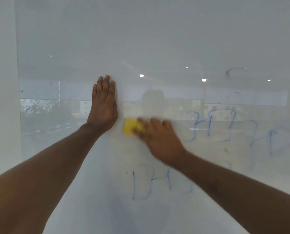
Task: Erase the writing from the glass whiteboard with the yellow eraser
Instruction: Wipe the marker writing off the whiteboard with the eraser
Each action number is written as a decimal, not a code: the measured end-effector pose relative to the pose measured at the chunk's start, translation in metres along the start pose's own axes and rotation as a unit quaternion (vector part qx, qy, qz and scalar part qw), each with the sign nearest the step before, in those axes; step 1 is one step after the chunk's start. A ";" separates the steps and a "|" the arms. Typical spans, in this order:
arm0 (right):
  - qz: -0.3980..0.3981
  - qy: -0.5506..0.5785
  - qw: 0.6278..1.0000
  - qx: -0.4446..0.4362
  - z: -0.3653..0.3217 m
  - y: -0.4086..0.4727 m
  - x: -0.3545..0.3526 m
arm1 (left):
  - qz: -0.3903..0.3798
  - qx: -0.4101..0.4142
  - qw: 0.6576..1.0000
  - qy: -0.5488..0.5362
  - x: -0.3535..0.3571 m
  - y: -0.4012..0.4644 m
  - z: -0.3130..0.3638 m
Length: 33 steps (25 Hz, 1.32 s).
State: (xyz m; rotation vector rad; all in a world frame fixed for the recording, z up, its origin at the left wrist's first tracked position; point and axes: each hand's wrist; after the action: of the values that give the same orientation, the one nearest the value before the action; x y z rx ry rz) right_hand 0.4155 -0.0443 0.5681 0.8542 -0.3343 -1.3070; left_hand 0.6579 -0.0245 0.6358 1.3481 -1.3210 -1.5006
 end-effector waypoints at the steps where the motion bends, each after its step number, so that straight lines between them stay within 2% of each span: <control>1: 0.028 -0.012 0.995 0.094 0.021 0.027 -0.008 | -0.002 -0.002 1.000 0.001 -0.001 0.000 0.000; 3: 0.069 -0.004 0.968 0.240 0.046 0.057 -0.019 | -0.008 -0.002 1.000 0.008 -0.002 -0.002 0.002; 4: 0.080 0.002 0.963 0.257 0.043 0.055 -0.018 | -0.012 -0.003 1.000 0.014 -0.002 -0.004 0.003; 5: 0.073 0.001 0.971 0.229 0.031 0.041 -0.012 | -0.015 -0.006 1.000 0.021 -0.002 -0.005 0.005; 7: 0.025 0.016 0.997 0.076 -0.008 -0.019 0.005 | -0.018 -0.013 0.999 0.029 -0.001 -0.007 0.008; 9: -0.035 0.028 0.996 -0.073 -0.036 -0.092 0.016 | -0.022 0.000 0.999 0.037 0.003 -0.006 0.014; 11: -0.051 0.029 0.992 -0.109 -0.021 -0.124 0.017 | -0.012 0.021 0.999 0.049 0.009 -0.001 0.023; 13: -0.016 -0.002 0.999 -0.040 0.032 -0.107 0.007 | -0.001 0.034 0.998 0.056 0.016 0.008 0.036; 15: 0.038 -0.034 0.989 0.139 0.098 -0.075 -0.009 | 0.006 0.051 0.997 0.063 0.023 0.016 0.049; 17: 0.084 -0.026 0.939 0.332 0.148 -0.055 -0.026 | 0.012 0.071 0.996 0.060 0.031 0.025 0.065; 18: 0.100 -0.013 0.912 0.397 0.153 -0.051 -0.028 | 0.017 0.076 0.995 0.056 0.033 0.030 0.071; 19: 0.108 -0.012 0.902 0.419 0.145 -0.053 -0.025 | 0.020 0.077 0.995 0.052 0.035 0.033 0.077; 20: 0.105 -0.030 0.913 0.394 0.128 -0.060 -0.019 | 0.022 0.075 0.996 0.050 0.037 0.037 0.081; 21: 0.086 -0.042 0.942 0.320 0.103 -0.074 -0.009 | 0.025 0.073 0.996 0.051 0.038 0.040 0.085; 23: 0.007 -0.030 0.995 0.091 0.051 -0.121 0.009 | 0.031 0.074 0.995 0.059 0.041 0.044 0.092; 24: -0.030 -0.020 0.999 -0.003 0.035 -0.145 0.013 | 0.031 0.077 0.995 0.061 0.043 0.045 0.095; 25: -0.049 -0.011 0.997 -0.061 0.032 -0.162 0.014 | 0.032 0.080 0.994 0.063 0.044 0.047 0.097; 26: -0.049 -0.004 0.995 -0.081 0.045 -0.169 0.011 | 0.033 0.084 0.994 0.065 0.046 0.048 0.101; 27: -0.035 -0.008 0.997 -0.061 0.067 -0.168 0.008 | 0.033 0.086 0.994 0.066 0.047 0.049 0.104; 28: -0.013 -0.013 1.000 -0.002 0.093 -0.161 0.003 | 0.032 0.086 0.994 0.066 0.048 0.051 0.108; 30: 0.040 -0.024 0.979 0.197 0.154 -0.143 -0.014 | 0.033 0.084 0.993 0.070 0.050 0.054 0.114; 32: 0.086 -0.014 0.910 0.405 0.193 -0.134 -0.028 | 0.033 0.082 0.993 0.077 0.053 0.056 0.119; 33: 0.101 -0.008 0.874 0.475 0.194 -0.132 -0.029 | 0.033 0.081 0.993 0.080 0.054 0.056 0.120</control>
State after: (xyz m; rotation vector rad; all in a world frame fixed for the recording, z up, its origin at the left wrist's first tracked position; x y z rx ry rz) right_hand 0.1874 -0.0897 0.6093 1.5735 -1.1037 -0.9095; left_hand 0.5242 -0.0616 0.6682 1.4795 -1.3934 -1.2360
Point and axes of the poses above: each hand's wrist, its own y-axis towards the middle knuckle, its own x-axis out of the palm, z = x × y, and after that the axes turned 2 degrees about y, right-handed
